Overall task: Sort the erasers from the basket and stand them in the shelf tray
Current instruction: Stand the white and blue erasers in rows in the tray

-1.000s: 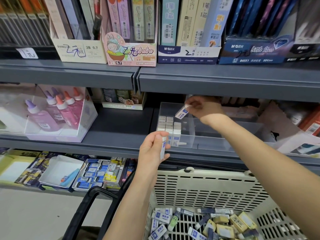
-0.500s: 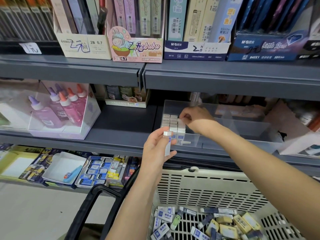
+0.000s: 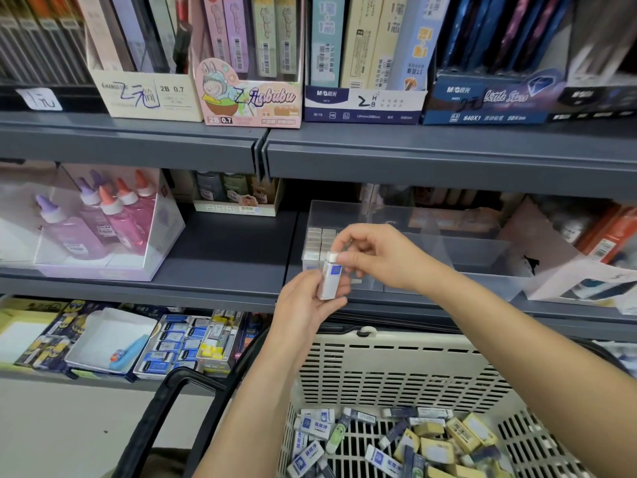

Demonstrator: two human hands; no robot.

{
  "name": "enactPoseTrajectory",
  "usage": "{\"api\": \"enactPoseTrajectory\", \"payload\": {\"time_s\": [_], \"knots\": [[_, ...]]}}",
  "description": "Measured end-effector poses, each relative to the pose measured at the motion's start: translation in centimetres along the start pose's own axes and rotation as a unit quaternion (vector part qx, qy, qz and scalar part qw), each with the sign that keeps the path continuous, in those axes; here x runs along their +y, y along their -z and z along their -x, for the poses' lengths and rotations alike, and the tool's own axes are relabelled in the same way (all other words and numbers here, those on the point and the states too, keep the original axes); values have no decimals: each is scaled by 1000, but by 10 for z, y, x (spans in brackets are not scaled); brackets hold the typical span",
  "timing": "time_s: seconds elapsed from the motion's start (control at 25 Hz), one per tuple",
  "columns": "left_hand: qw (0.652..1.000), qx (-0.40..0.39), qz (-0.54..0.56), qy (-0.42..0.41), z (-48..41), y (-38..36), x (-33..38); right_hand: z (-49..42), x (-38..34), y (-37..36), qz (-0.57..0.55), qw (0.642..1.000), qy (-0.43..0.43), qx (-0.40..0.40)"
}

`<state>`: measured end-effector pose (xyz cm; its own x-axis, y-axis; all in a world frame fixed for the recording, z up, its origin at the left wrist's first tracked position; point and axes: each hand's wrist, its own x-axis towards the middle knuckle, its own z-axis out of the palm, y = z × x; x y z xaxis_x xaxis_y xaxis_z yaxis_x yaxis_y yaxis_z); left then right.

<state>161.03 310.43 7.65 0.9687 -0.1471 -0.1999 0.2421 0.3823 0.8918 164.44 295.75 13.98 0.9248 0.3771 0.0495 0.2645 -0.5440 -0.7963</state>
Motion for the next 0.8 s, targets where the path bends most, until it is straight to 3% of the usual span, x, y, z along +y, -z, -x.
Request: {"api": "enactPoseTrajectory", "payload": {"time_s": [0.28,0.48,0.68,0.8], "knots": [[993,4,-96,-67,3,-2,-5,15,13,7,-109,990,-87,24],[981,15,-154,-119,6,-3,-3,15,9,8,-75,993,-86,28],[968,154,-142,-140,0,6,-3,-2,13,24,-114,979,-134,104],[965,176,-143,-129,-2,9,-2,-20,19,34,-125,968,-160,150]]}}
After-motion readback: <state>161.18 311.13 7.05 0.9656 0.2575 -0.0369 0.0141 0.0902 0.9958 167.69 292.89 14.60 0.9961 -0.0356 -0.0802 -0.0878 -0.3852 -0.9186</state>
